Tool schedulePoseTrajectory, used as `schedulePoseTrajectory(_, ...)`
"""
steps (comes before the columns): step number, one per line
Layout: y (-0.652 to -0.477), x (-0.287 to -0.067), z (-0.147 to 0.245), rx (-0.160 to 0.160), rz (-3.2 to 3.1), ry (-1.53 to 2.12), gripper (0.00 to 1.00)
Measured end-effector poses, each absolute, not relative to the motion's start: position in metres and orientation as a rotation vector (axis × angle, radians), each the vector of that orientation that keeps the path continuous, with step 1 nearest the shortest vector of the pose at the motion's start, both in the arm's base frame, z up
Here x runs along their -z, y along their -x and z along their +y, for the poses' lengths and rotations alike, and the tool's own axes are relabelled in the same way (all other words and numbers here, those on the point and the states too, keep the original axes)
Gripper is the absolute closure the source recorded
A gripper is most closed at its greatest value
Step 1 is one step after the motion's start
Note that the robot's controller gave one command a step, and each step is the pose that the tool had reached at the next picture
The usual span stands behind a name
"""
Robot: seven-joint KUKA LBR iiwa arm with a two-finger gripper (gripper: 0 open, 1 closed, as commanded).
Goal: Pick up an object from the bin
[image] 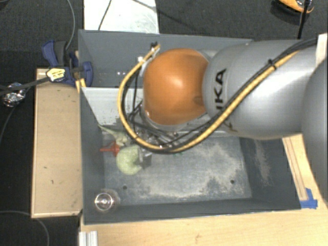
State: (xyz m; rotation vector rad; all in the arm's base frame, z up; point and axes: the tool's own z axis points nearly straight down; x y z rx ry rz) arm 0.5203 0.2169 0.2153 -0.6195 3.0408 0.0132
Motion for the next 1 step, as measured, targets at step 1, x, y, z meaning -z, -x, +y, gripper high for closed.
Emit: schedulePoseTrajectory(1,-0.5224,-0.1978,0.2146,-0.011,3.054,0.605,1.0)
